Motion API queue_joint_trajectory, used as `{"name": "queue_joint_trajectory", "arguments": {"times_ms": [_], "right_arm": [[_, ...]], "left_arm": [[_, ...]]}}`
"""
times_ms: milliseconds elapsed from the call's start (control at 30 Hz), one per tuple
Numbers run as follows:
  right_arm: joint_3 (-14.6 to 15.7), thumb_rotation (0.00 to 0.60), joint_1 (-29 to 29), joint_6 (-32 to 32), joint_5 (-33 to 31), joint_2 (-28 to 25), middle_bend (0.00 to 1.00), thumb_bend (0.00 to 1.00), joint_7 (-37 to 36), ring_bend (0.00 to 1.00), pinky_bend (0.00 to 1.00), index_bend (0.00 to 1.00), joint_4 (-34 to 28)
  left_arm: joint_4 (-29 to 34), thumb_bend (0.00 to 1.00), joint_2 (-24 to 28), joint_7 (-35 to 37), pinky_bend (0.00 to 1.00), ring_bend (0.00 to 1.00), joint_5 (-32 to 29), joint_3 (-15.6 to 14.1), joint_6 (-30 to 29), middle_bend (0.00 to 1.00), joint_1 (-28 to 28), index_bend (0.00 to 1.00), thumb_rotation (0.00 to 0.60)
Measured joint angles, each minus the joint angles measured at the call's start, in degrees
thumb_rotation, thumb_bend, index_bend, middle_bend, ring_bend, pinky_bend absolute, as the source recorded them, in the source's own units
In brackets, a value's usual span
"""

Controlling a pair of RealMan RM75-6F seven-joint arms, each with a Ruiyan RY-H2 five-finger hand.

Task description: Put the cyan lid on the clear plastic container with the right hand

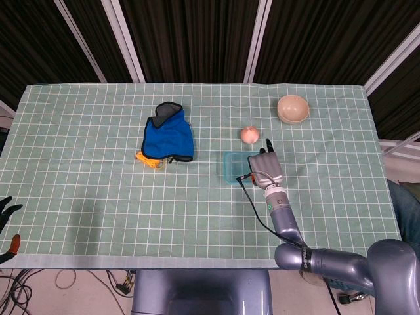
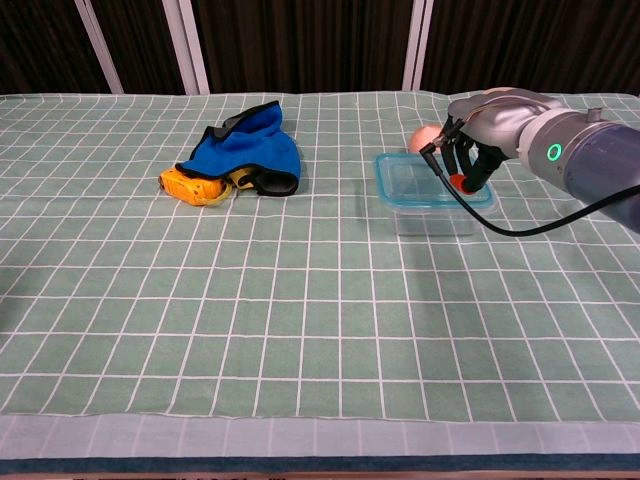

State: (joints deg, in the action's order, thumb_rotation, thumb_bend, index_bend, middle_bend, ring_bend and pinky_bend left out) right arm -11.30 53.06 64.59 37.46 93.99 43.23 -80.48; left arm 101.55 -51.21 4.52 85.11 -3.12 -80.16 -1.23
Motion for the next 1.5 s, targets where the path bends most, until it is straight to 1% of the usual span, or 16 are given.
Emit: {"name": "queue_joint_trajectory", "arguments": {"times_ms": [800, 1500], "right_arm": [[0.5, 0.6, -3.1, -1.1, 3.2, 1.3, 0.58, 0.48, -1.3, 0.27, 0.0, 0.7, 2.1], [-0.4, 0.6, -4.3, -2.6, 3.9, 0.4, 0.58, 0.48, -1.4, 0.26, 0.0, 0.69, 2.3]], "left_arm": [[0.0, 0.52, 0.0, -0.2, 0.0, 0.0, -0.1, 0.0, 0.1, 0.0, 0.0, 0.14, 0.6], [0.2, 0.52, -0.2, -0.8, 0.0, 0.0, -0.4, 0.1, 0.1, 0.0, 0.0, 0.14, 0.6]]}}
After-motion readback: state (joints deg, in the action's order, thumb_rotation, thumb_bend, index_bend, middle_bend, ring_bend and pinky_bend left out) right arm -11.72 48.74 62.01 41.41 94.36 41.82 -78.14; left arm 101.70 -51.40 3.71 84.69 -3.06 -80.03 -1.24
